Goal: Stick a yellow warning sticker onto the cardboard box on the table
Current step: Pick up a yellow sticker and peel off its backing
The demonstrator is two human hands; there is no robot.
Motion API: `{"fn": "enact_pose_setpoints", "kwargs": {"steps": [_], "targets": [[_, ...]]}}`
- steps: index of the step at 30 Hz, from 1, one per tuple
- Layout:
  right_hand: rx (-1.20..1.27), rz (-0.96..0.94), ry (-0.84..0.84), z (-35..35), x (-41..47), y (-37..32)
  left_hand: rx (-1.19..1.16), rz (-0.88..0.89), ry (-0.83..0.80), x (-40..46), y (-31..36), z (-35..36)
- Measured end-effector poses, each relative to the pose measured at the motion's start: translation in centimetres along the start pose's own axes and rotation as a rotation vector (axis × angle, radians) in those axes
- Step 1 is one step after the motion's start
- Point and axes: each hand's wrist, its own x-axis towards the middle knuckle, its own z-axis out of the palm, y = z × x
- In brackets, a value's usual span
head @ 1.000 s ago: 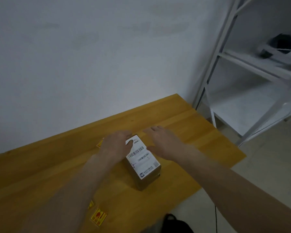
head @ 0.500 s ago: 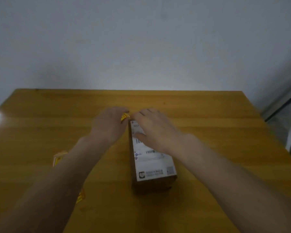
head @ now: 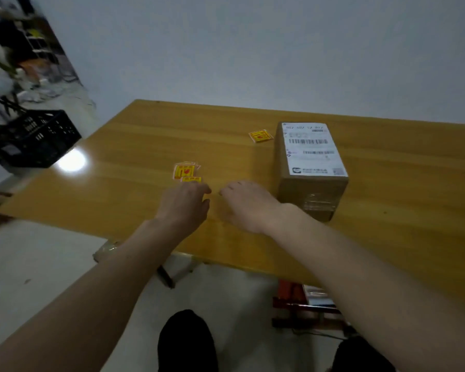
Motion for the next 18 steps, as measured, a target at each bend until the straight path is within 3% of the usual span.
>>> {"fn": "enact_pose_setpoints", "kwargs": {"steps": [6,11,18], "targets": [[0.228,0.087,-0.033,5.5,2.7,-4.7,-0.072,-0.085,-0.05,-6.4,-4.7,1.4],[0.114,0.094,-0.112,6.8,2.9,-5.1,-0.063,-0.071,-0.026,-8.7,-6.5,1.6],[0.067,-0.025,-0.041,7.8,-0.9,-5.2,-0.13,-0.098,-0.005,-8.8,-5.7,2.0]]}}
